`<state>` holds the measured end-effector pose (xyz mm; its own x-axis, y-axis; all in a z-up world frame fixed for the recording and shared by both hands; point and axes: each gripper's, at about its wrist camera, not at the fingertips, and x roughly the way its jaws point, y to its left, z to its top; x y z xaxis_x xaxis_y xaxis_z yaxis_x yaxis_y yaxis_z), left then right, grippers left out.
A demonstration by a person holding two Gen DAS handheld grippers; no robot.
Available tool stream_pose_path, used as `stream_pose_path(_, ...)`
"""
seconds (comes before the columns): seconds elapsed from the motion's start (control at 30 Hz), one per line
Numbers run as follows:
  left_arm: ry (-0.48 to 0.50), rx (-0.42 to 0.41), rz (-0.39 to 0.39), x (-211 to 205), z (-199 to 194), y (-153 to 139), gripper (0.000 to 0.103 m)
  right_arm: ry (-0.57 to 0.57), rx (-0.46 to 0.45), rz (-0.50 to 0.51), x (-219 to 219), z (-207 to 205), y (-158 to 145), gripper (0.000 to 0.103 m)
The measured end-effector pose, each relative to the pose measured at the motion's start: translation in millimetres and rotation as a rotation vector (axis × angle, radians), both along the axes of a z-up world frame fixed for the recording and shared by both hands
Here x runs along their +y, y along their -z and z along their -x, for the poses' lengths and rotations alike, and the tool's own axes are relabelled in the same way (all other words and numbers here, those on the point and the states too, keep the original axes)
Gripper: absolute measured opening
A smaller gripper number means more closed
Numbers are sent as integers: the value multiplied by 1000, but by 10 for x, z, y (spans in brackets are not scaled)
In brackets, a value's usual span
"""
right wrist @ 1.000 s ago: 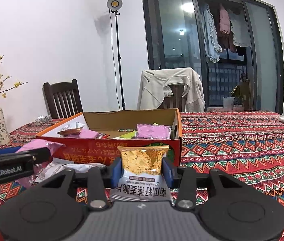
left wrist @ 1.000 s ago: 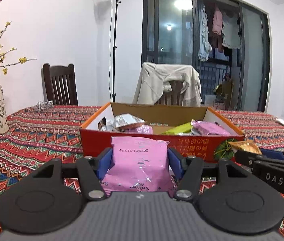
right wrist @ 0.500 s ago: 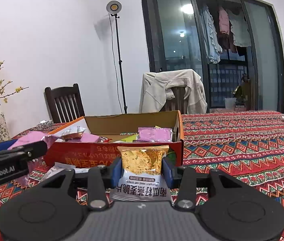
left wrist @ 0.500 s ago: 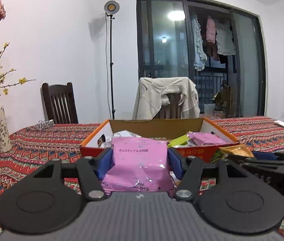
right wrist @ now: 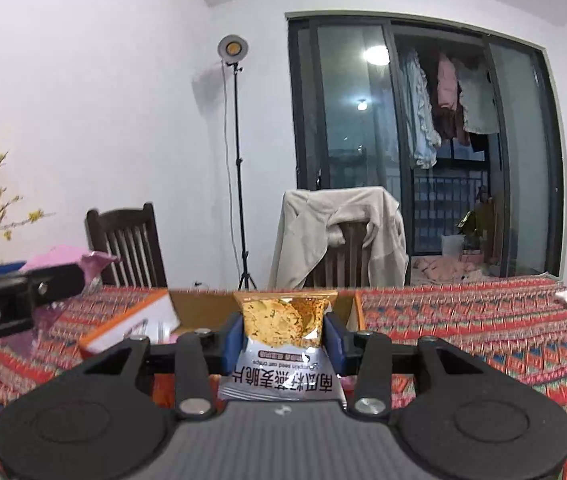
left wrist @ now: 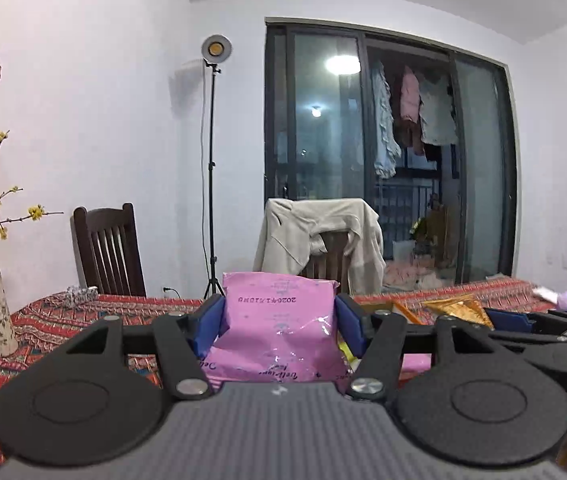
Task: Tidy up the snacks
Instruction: 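Carry both packets over the cardboard box and open both tools to drop them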
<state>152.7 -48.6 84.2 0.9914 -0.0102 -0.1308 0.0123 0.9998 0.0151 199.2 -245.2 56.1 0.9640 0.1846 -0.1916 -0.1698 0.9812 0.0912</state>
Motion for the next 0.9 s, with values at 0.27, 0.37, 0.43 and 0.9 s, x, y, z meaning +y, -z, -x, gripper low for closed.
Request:
stream_pose_path(0.27,-45,-4,77,148,-531,-235,62,49,-13,-48,103,-463,-287,42)
stream_pose_path(0.37,-79,-10,100,169,-775,-277,62,63,-14,-64,147,-686,-294,42)
stream_pose_path(0.43,-90,1,121,171,-969,-263,62,91,-18,-70,174,-839,-229,42)
stream_pose_path(0.9,-162,105,107,349,-1497,294,62,99,36,-78,146,-1222,330,41)
